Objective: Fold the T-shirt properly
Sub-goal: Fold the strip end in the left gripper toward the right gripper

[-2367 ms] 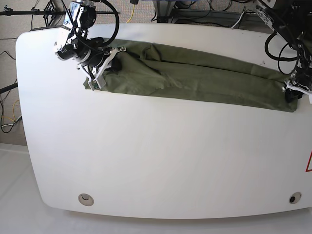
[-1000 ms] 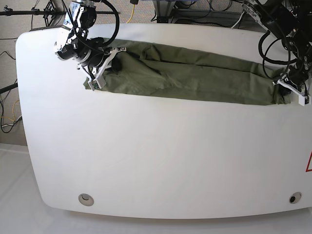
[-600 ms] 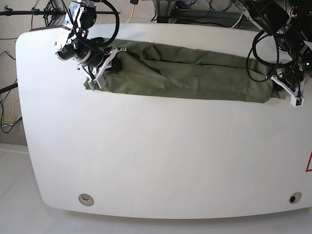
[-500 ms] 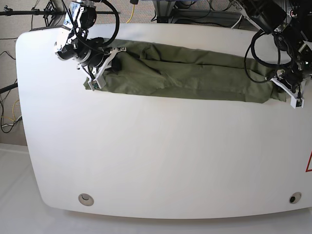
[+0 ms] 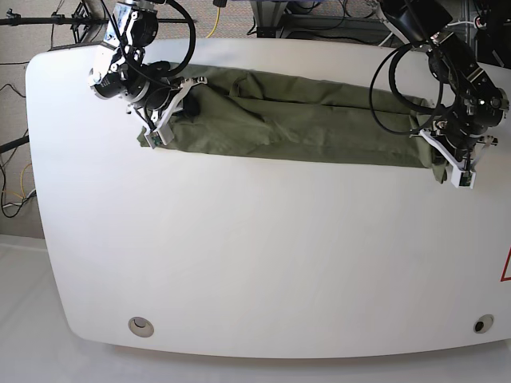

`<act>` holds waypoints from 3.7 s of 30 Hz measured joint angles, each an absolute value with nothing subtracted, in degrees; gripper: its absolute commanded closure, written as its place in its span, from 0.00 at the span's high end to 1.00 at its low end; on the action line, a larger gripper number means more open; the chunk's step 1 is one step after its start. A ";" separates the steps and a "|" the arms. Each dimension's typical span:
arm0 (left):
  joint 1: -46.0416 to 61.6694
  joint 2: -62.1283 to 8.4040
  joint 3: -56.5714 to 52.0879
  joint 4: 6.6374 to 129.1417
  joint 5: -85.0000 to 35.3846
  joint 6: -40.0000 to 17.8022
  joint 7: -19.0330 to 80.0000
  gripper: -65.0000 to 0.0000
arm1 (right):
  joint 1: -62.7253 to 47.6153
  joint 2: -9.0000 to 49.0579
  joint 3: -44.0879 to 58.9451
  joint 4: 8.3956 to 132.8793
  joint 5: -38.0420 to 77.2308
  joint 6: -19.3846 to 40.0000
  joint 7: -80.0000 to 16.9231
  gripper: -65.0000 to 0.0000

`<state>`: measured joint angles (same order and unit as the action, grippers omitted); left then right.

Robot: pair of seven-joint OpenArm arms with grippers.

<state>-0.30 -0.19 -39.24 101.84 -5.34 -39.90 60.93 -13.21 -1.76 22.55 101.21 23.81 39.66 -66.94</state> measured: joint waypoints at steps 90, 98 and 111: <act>5.87 8.54 13.54 101.51 -5.19 -39.92 53.98 0.42 | -12.60 -2.20 22.55 101.19 23.81 39.66 -67.57 0.00; 6.20 8.16 11.68 101.51 -5.67 -39.90 53.91 0.71 | -12.60 -2.22 22.55 101.19 23.81 39.66 -67.57 0.00; 6.66 7.90 10.59 101.54 -5.58 -39.90 54.15 0.71 | -12.56 -2.22 22.55 101.19 23.81 39.66 -67.59 0.00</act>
<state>6.66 7.90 10.59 101.54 -5.58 -39.90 54.15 -12.56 -2.22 22.55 101.19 23.81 39.66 -67.59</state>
